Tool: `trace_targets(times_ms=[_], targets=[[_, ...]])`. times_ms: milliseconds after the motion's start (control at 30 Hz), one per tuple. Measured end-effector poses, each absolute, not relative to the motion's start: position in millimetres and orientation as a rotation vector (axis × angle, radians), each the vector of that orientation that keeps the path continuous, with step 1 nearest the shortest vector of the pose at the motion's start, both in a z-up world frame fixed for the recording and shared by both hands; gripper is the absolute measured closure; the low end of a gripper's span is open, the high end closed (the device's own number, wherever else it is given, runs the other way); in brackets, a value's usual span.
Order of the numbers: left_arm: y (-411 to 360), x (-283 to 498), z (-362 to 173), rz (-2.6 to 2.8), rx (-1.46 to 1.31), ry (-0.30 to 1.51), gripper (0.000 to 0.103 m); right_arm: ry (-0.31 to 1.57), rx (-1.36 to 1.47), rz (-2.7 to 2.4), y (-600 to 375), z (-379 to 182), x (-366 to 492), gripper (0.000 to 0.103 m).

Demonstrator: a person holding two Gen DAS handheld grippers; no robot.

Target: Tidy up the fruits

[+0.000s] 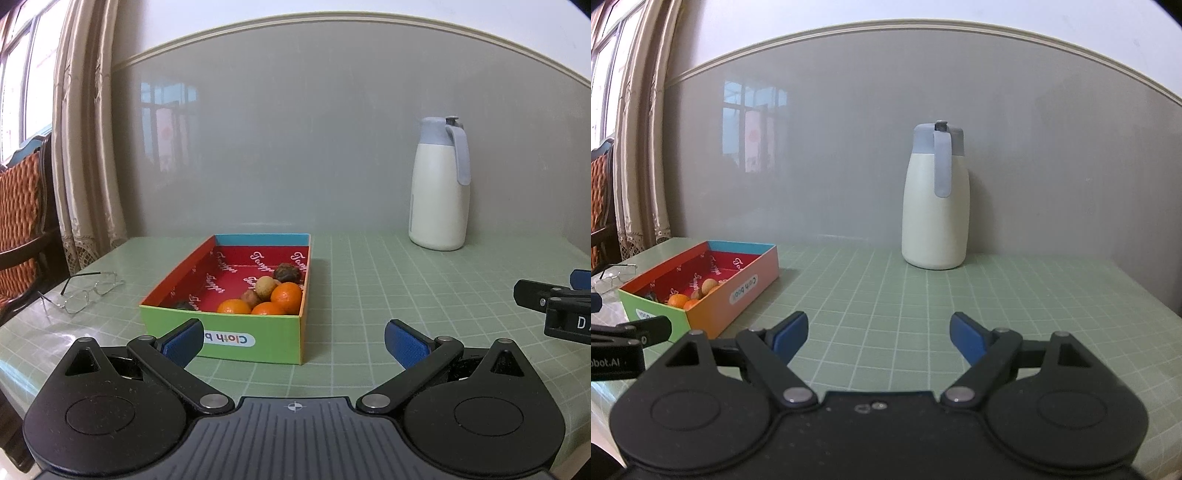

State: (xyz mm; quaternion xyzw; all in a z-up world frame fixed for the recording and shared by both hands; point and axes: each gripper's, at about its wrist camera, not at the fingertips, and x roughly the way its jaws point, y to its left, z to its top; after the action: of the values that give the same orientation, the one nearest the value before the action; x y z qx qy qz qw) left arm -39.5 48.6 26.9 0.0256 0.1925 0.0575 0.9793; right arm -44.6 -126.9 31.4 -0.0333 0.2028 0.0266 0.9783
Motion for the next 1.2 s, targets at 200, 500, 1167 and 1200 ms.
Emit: trace_targets(times_ms=[200, 500, 1167, 1200], targets=[[49.2, -38.7, 26.9, 0.115, 0.048, 0.391, 0.0, 0.409, -0.07, 0.056, -125.6, 31.3, -43.6, 0.019], [49.7, -38.4, 26.7, 0.114, 0.045, 0.394, 0.0, 0.411, -0.071, 0.057, -125.1, 31.0, -43.1, 0.019], [48.4, -35.6, 26.5, 0.108, 0.045, 0.399, 0.0, 0.412, -0.072, 0.059, -124.4, 30.6, -43.6, 0.019], [48.5, -35.8, 26.4, 0.11, 0.045, 0.398, 0.0, 0.412, -0.073, 0.059, -124.2, 30.5, -43.6, 0.019]])
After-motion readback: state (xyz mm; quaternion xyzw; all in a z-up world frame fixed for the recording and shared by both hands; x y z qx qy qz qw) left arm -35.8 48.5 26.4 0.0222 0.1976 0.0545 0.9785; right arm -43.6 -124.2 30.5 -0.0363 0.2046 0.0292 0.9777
